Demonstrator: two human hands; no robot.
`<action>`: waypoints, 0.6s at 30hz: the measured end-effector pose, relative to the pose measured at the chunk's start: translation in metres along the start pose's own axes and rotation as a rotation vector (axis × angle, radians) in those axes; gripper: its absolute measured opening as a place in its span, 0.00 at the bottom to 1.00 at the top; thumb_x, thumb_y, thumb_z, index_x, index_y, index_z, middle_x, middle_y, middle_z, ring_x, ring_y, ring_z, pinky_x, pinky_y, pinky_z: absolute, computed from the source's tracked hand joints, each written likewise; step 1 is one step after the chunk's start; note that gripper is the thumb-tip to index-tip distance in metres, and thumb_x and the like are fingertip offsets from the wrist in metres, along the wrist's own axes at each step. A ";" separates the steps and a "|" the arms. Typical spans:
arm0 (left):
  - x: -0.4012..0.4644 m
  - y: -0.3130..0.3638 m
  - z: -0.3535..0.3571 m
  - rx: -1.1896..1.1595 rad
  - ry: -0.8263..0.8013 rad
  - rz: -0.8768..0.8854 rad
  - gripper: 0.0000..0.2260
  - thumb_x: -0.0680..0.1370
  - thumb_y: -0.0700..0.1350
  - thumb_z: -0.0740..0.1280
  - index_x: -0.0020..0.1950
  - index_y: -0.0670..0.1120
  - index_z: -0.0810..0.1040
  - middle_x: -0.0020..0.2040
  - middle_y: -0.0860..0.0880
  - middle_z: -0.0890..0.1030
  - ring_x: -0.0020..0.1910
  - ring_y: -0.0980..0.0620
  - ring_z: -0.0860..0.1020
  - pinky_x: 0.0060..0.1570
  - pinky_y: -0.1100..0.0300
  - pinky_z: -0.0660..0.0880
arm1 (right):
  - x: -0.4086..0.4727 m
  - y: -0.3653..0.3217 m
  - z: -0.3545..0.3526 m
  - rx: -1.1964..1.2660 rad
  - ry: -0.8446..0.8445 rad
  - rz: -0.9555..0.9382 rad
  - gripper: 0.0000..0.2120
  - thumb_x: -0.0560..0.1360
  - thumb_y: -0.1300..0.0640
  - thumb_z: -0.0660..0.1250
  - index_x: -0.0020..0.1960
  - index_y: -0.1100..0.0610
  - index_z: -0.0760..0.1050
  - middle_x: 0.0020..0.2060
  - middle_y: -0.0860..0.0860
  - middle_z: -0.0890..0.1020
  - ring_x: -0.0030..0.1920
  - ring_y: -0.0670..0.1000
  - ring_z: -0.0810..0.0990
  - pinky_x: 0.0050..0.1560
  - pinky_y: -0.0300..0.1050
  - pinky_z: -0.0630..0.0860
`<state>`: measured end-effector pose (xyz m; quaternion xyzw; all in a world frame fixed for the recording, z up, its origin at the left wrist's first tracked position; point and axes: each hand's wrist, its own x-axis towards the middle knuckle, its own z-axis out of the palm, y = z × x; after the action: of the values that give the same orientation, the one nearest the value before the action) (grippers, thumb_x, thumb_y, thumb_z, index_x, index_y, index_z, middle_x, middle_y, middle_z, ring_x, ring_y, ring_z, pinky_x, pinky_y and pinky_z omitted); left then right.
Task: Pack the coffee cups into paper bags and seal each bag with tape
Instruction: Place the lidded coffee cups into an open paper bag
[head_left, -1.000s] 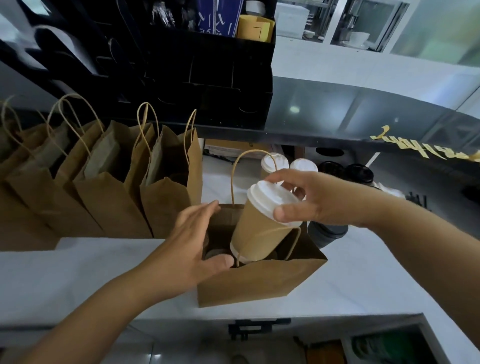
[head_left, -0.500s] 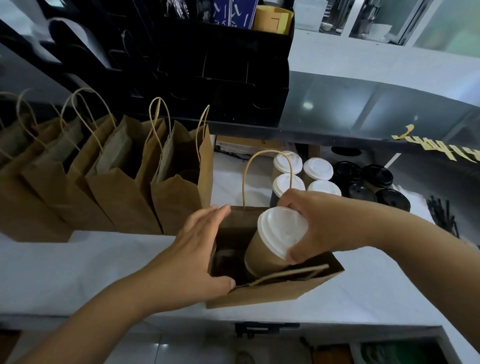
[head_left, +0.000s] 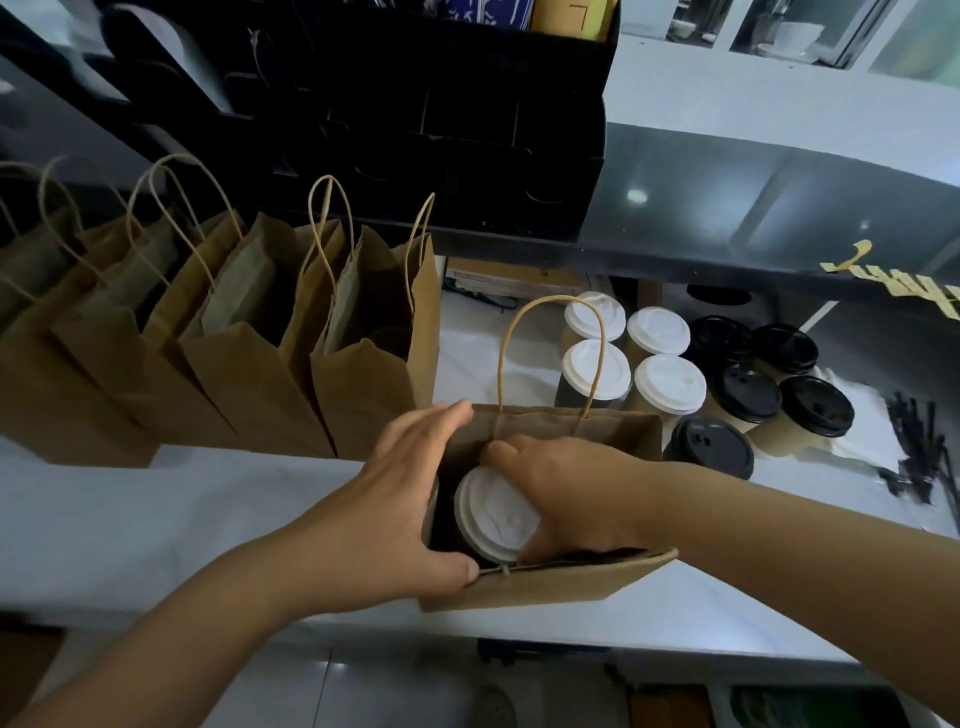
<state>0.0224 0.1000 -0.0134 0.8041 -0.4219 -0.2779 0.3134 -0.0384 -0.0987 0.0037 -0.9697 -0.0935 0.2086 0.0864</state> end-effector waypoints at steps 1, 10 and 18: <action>0.000 0.000 0.000 0.003 0.002 0.003 0.49 0.67 0.57 0.73 0.70 0.69 0.36 0.68 0.72 0.38 0.70 0.65 0.49 0.62 0.67 0.59 | 0.002 0.001 0.003 0.004 -0.003 0.006 0.34 0.70 0.44 0.73 0.70 0.49 0.60 0.64 0.49 0.73 0.60 0.51 0.74 0.59 0.43 0.72; -0.004 0.000 0.005 0.001 0.013 0.039 0.49 0.68 0.56 0.73 0.71 0.68 0.36 0.68 0.72 0.36 0.70 0.69 0.45 0.62 0.72 0.56 | 0.021 -0.001 0.019 -0.076 0.014 0.006 0.38 0.67 0.41 0.74 0.71 0.51 0.62 0.64 0.50 0.73 0.61 0.53 0.74 0.61 0.44 0.72; -0.004 0.001 0.007 -0.013 0.021 0.037 0.49 0.67 0.56 0.73 0.70 0.69 0.37 0.68 0.72 0.36 0.70 0.70 0.46 0.59 0.74 0.57 | 0.028 -0.001 0.029 -0.164 -0.015 0.000 0.38 0.68 0.41 0.73 0.71 0.55 0.63 0.65 0.54 0.74 0.61 0.56 0.75 0.62 0.49 0.72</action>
<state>0.0152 0.1009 -0.0162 0.7970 -0.4314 -0.2664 0.3282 -0.0258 -0.0881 -0.0328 -0.9719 -0.1110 0.2075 0.0062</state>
